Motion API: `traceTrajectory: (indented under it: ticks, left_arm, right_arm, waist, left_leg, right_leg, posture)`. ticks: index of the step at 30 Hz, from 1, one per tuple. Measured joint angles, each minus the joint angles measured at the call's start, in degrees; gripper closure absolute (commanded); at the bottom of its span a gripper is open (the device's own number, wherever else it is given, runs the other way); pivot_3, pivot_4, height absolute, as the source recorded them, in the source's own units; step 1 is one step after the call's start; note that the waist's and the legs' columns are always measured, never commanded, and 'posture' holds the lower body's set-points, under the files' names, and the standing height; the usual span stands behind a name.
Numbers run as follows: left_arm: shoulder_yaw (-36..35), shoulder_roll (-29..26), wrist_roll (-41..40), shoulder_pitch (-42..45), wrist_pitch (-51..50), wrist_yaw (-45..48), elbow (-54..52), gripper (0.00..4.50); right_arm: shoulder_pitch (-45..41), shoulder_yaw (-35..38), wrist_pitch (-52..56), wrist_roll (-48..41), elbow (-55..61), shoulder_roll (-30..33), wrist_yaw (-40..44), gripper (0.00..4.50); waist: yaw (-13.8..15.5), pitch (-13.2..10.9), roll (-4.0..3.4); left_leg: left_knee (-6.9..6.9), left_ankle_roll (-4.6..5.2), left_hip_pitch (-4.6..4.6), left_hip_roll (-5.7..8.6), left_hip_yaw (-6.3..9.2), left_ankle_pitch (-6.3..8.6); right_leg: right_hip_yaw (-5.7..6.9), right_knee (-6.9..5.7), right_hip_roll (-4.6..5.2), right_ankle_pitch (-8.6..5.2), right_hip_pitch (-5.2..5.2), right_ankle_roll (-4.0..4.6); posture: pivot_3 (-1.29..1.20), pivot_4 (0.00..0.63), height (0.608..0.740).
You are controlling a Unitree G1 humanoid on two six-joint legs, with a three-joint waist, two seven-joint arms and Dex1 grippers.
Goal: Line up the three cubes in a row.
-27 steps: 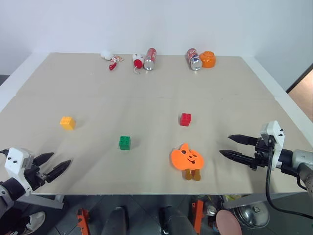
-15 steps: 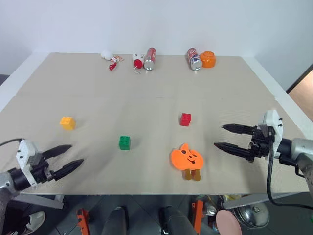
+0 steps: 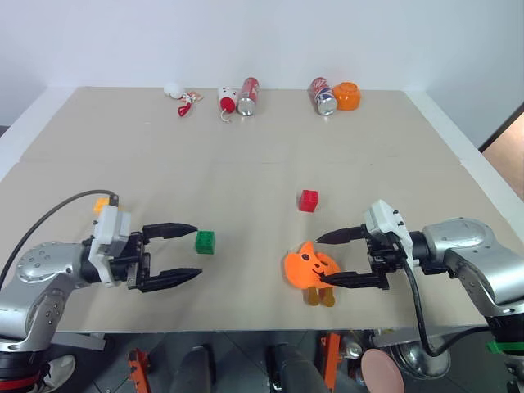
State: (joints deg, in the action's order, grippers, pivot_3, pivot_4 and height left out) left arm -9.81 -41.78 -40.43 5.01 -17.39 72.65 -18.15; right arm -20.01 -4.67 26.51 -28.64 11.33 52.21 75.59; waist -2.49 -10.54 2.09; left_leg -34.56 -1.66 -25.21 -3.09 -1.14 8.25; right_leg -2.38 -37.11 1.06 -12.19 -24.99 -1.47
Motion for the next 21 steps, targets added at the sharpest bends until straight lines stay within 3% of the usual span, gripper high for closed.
traceTrajectory:
  ticks: [7, 12, 18, 19, 21]
  left_arm:
    - [2.9, 0.1, 0.4, 0.0, 0.0, 0.2, -1.3, 0.44]
    - [4.6, 0.5, 0.8, 1.7, 0.0, -0.1, -1.4, 0.40]
    - [5.6, 1.1, 1.3, 3.2, 0.0, -0.6, -1.4, 0.40]
    - [5.6, 1.3, 1.3, 3.2, 0.0, -0.7, -1.4, 0.40]
    - [6.0, 1.8, 1.4, 3.5, 0.0, -0.8, -1.4, 0.40]
  right_arm:
    - [0.4, -4.7, -3.1, 4.3, -2.3, -1.6, 1.8, 0.31]
    - [0.4, -5.6, -5.3, 6.4, -5.5, -3.3, 1.4, 1.78]
    - [0.4, -5.4, -6.8, 6.9, -7.6, -4.3, 0.6, 3.93]
    - [0.6, -5.3, -6.8, 6.9, -7.6, -4.3, 0.6, 4.21]
    - [1.2, -4.5, -6.5, 6.7, -7.6, -4.3, 0.2, 4.21]
  waist:
    - [0.0, 0.0, 0.00]
    - [0.0, 0.0, 0.01]
    - [0.0, 0.0, 0.01]
    - [0.0, 0.0, 0.02]
    - [0.0, 0.0, 0.02]
  left_leg:
    - [-0.12, 0.01, 0.04, -0.01, -0.04, -0.01]
    - [-0.41, 0.00, 0.05, -0.01, -0.06, -0.01]
    - [-0.49, 0.01, 0.08, -0.01, -0.09, -0.01]
    - [-0.49, 0.01, 0.08, -0.01, -0.09, -0.01]
    - [-0.49, 0.01, 0.08, -0.01, -0.09, -0.01]
  right_leg:
    - [-0.13, 0.00, -0.03, 0.00, 0.03, 0.00]
    - [-0.14, 0.00, -0.01, 0.00, 0.14, 0.00]
    - [-0.18, 0.00, 0.00, 0.01, 0.20, -0.01]
    - [-0.18, 0.00, -0.01, 0.01, 0.20, -0.01]
    - [-0.18, 0.00, -0.01, 0.02, 0.22, -0.02]
  posture:
    - [0.00, 0.150, 0.740]
    - [0.00, 0.150, 0.740]
    - [0.00, 0.150, 0.740]
    - [0.00, 0.150, 0.740]
    - [0.00, 0.150, 0.740]
